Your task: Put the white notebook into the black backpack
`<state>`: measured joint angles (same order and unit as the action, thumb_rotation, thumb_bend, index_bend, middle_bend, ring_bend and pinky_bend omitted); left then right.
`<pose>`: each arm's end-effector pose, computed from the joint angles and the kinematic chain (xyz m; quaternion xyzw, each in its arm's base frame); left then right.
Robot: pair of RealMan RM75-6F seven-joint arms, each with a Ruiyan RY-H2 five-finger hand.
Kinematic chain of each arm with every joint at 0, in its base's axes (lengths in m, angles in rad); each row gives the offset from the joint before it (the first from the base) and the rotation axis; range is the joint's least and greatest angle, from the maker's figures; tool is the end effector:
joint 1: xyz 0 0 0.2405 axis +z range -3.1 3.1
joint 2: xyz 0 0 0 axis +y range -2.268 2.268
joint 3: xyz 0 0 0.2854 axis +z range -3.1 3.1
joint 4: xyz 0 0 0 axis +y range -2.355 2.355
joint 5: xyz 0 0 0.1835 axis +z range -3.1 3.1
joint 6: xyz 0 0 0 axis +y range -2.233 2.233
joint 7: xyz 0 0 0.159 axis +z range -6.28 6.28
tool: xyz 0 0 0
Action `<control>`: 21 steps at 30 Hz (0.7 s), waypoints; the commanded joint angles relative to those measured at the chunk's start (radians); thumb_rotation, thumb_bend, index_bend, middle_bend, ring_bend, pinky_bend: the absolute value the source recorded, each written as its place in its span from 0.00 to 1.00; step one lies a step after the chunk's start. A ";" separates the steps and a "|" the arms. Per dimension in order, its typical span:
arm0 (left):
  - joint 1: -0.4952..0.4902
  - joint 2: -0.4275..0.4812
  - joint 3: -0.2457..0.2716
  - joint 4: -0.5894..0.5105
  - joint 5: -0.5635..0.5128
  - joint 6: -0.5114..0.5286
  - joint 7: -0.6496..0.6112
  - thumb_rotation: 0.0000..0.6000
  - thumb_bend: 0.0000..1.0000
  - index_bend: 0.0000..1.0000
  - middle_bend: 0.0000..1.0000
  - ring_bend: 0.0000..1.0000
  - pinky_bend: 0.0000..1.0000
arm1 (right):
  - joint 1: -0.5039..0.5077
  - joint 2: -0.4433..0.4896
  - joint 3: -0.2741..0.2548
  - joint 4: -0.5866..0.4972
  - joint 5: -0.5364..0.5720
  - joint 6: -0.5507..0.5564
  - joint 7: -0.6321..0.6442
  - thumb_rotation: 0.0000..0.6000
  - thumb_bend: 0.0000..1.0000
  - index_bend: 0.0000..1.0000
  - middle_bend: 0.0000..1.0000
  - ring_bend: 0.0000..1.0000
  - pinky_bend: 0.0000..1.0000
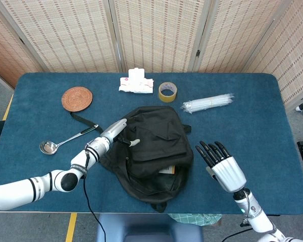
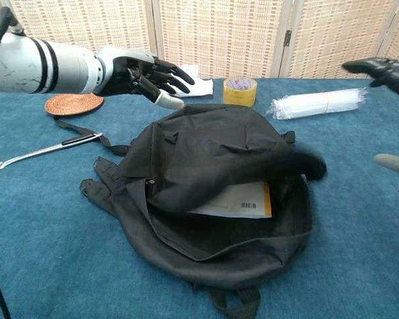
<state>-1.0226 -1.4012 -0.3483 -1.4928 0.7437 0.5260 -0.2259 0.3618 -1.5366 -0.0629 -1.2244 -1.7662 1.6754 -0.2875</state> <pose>-0.0788 0.4330 0.0287 -0.6168 -0.6416 -0.4056 0.2084 -0.2473 -0.2479 0.0745 0.7091 -0.1233 0.4741 0.5071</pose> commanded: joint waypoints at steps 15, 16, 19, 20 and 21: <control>0.292 0.123 0.095 -0.102 0.279 0.399 0.043 1.00 0.49 0.35 0.22 0.16 0.00 | -0.035 0.222 0.030 -0.161 0.126 -0.132 0.320 1.00 0.22 0.14 0.26 0.36 0.35; 0.314 0.128 0.107 -0.106 0.299 0.434 0.052 1.00 0.49 0.36 0.22 0.16 0.00 | -0.038 0.236 0.031 -0.163 0.133 -0.137 0.346 1.00 0.22 0.14 0.26 0.36 0.35; 0.388 0.145 0.150 -0.103 0.365 0.547 0.079 1.00 0.49 0.36 0.22 0.16 0.00 | -0.048 0.288 0.026 -0.171 0.153 -0.162 0.415 1.00 0.22 0.14 0.24 0.33 0.33; 0.419 0.151 0.167 -0.098 0.390 0.593 0.091 1.00 0.49 0.36 0.22 0.16 0.00 | -0.054 0.304 0.026 -0.174 0.162 -0.168 0.435 1.00 0.22 0.14 0.24 0.32 0.31; 0.442 0.155 0.179 -0.095 0.406 0.626 0.097 1.00 0.49 0.35 0.22 0.16 0.00 | -0.059 0.316 0.024 -0.178 0.169 -0.174 0.449 1.00 0.22 0.14 0.22 0.30 0.28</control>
<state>-0.6659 -1.2708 -0.2246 -1.5880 1.0759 1.0461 -0.1705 0.3158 -1.2579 -0.0373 -1.3844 -1.6232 1.5261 0.1211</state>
